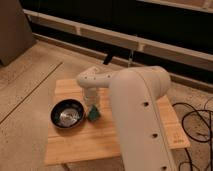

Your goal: Wipe the white sponge on the table

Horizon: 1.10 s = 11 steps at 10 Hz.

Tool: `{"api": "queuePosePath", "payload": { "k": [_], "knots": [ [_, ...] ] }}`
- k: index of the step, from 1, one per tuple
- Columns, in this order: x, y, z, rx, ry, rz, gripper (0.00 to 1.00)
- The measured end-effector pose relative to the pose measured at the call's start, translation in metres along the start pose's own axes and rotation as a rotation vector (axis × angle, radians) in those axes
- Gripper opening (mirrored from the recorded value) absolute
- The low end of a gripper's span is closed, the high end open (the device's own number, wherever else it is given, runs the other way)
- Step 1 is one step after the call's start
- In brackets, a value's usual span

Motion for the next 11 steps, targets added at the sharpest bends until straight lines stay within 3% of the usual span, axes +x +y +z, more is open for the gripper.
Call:
{"api": "queuePosePath", "payload": {
  "k": [3, 6, 11],
  "knots": [
    [0.013, -0.005, 0.018, -0.034, -0.019, 0.076, 0.0],
    [0.042, -0.034, 0.03, -0.03, -0.018, 0.165, 0.0],
    [0.072, -0.099, 0.019, 0.037, -0.026, 0.283, 0.0]
  ]
}}
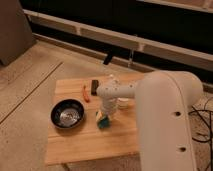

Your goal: Wipe the white sponge on the table

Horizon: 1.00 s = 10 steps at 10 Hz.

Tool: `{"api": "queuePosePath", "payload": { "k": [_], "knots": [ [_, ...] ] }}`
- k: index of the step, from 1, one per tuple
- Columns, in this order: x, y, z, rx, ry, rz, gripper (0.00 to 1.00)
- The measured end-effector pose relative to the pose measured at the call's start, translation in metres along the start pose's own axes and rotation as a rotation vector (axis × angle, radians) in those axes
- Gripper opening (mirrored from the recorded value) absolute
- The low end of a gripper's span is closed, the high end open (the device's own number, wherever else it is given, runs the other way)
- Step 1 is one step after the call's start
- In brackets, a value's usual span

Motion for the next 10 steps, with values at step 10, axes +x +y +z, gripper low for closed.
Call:
{"api": "queuePosePath", "payload": {
  "k": [10],
  "knots": [
    [-0.095, 0.018, -0.003, 0.054, -0.007, -0.125, 0.0]
  ]
}}
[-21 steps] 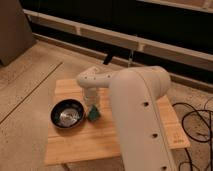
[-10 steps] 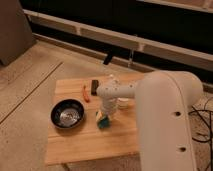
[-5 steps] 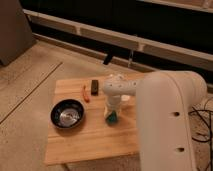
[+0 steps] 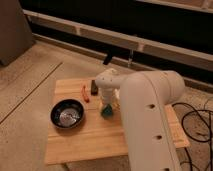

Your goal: Wipe the white sponge on the table

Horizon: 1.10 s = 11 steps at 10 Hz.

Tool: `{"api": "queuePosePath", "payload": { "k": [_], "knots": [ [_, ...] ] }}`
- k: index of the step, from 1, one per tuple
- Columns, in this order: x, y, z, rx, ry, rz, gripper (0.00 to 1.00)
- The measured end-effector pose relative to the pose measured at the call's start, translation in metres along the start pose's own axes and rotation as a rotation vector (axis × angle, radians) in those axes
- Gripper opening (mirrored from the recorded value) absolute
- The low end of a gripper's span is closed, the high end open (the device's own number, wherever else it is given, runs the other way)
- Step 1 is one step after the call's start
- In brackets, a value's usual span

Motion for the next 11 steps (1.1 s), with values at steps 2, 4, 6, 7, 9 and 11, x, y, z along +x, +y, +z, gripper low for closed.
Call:
{"api": "queuePosePath", "payload": {
  "k": [2, 4, 6, 7, 9, 11],
  "knots": [
    [-0.025, 0.021, -0.002, 0.0, -0.006, -0.047, 0.0],
    [-0.043, 0.067, -0.004, -0.016, -0.009, -0.112, 0.0],
    [-0.047, 0.105, -0.002, -0.028, -0.007, -0.156, 0.0],
    [-0.046, 0.121, 0.0, -0.035, -0.006, -0.164, 0.0],
    [-0.035, 0.137, 0.002, -0.046, -0.002, -0.154, 0.0],
    [-0.014, 0.137, -0.001, -0.04, -0.009, -0.115, 0.0]
  ]
}}
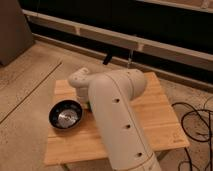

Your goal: Wipe the white sponge on the table

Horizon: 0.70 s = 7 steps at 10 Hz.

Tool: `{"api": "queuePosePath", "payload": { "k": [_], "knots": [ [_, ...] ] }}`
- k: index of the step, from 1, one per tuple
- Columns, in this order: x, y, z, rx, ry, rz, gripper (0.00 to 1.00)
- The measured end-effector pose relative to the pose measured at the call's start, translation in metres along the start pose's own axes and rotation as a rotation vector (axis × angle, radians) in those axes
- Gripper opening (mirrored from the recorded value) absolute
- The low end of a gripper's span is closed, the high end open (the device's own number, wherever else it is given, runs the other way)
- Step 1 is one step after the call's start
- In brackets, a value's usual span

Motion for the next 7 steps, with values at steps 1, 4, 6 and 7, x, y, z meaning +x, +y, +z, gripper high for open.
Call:
{"api": "queuePosePath", "payload": {
  "k": [1, 4, 6, 7],
  "knots": [
    [0.014, -0.004, -0.006, 0.011, -0.009, 0.018, 0.0],
    [0.069, -0.014, -0.028, 0.024, -0.059, 0.072, 0.0],
    [0.097, -0.03, -0.032, 0.029, -0.07, 0.126, 0.0],
    [0.107, -0.039, -0.032, 0.03, -0.066, 0.151, 0.0]
  ]
}}
